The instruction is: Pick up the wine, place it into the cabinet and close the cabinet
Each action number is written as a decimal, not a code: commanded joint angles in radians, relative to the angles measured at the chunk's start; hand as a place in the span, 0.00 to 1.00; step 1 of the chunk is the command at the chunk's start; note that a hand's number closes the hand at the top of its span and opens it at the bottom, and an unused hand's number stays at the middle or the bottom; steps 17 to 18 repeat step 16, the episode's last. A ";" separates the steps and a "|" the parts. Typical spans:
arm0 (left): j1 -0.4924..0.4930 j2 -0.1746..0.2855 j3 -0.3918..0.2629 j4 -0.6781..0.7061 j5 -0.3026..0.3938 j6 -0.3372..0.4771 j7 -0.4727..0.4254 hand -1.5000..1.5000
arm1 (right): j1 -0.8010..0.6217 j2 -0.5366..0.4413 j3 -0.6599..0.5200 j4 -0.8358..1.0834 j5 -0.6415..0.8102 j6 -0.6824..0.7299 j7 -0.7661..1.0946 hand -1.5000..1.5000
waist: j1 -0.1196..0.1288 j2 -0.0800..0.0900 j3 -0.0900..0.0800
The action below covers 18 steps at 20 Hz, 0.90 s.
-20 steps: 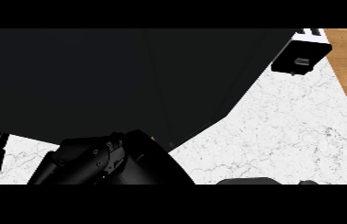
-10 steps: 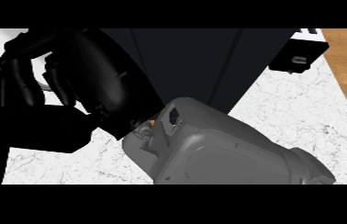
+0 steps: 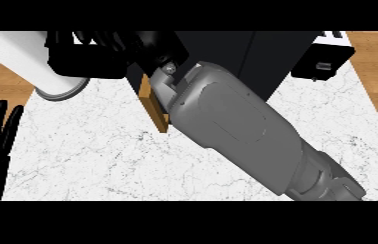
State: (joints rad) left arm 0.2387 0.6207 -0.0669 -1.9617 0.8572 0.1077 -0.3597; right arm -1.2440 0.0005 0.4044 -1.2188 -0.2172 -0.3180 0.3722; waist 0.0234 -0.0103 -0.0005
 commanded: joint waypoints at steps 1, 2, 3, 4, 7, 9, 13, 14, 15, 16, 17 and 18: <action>0.005 -0.012 -0.002 0.031 -0.024 -0.048 -0.007 0.00 | 0.031 -0.002 -0.060 0.148 0.012 0.052 -0.137 1.00 | -0.002 0.016 0.000; -0.032 -0.007 0.025 0.015 0.001 -0.006 0.028 0.00 | 0.009 -0.016 -0.071 0.171 -0.004 0.077 -0.106 1.00 | -0.003 0.017 0.000; 0.018 0.004 0.023 -0.051 -0.002 -0.005 0.030 0.00 | 0.027 -0.034 -0.085 0.202 0.006 0.070 -0.162 1.00 | 0.013 0.018 0.000; -0.001 -0.019 0.013 0.014 -0.023 -0.016 0.005 0.00 | 0.034 -0.047 -0.082 0.168 0.002 0.085 -0.130 1.00 | -0.004 0.016 0.000; -0.033 0.012 0.033 -0.031 0.005 0.011 0.066 0.00 | 0.004 -0.071 -0.107 0.228 0.016 0.091 -0.158 1.00 | 0.001 0.020 0.000; -0.046 -0.006 0.017 -0.016 -0.003 0.011 0.059 0.00 | 0.014 -0.057 -0.076 0.267 0.041 0.103 -0.189 1.00 | 0.004 0.025 -0.001; -0.030 -0.001 0.036 0.005 0.000 -0.019 0.050 0.00 | 0.007 -0.109 -0.102 0.270 0.056 0.113 -0.217 1.00 | 0.007 0.024 -0.002; -0.051 -0.003 0.021 -0.025 -0.004 0.013 0.075 0.00 | 0.003 -0.110 -0.099 0.263 0.051 0.127 -0.198 1.00 | 0.000 0.021 0.000; -0.062 -0.016 0.026 -0.001 -0.017 0.024 0.057 0.00 | 0.048 -0.103 -0.078 0.262 0.060 0.124 -0.222 1.00 | -0.006 0.024 -0.001; -0.039 -0.027 0.009 -0.008 -0.024 0.017 0.052 0.00 | -0.004 -0.113 -0.102 0.281 0.057 0.129 -0.205 1.00 | 0.008 0.024 -0.001; -0.039 -0.027 0.009 -0.008 -0.024 0.017 0.052 0.00 | -0.004 -0.113 -0.102 0.281 0.057 0.129 -0.205 1.00 | 0.008 0.024 -0.001; -0.039 -0.027 0.009 -0.008 -0.024 0.017 0.052 0.00 | -0.004 -0.113 -0.102 0.281 0.057 0.129 -0.205 1.00 | 0.008 0.024 -0.001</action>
